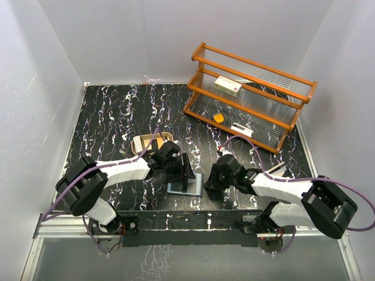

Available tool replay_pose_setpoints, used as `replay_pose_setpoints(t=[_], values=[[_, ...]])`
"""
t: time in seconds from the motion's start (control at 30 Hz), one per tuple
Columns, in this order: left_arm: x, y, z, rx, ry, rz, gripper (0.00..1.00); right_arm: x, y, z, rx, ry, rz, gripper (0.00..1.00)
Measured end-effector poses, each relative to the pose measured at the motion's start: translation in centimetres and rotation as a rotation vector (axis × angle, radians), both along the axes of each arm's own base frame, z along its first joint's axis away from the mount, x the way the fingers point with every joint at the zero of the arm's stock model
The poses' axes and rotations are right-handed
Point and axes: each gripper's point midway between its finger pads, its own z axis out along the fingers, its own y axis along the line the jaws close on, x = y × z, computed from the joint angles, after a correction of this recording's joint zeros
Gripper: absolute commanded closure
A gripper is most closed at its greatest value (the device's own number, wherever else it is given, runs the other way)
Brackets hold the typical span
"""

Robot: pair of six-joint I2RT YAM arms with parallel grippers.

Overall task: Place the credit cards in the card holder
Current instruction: Insert the credit card into the card holder.

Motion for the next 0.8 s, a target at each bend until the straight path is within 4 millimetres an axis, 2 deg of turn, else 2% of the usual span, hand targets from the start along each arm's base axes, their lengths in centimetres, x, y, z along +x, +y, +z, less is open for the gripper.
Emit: replay_pose_setpoints(t=[0.4, 0.6, 0.8], values=[[-1.0, -1.8, -0.1, -0.041, 0.018, -0.022, 0.45, 0.3, 0.1, -0.1, 0.001, -0.008, -0.003, 0.87], [-1.0, -1.8, -0.1, -0.026, 0.011, -0.021, 0.41, 0.9, -0.4, 0.2, -0.050, -0.037, -0.015, 0.73], [-0.4, -1.0, 1.2, 0.025, -0.032, -0.014, 0.36, 1.4, -2.8, 0.6, -0.183, -0.065, -0.043, 0.54]])
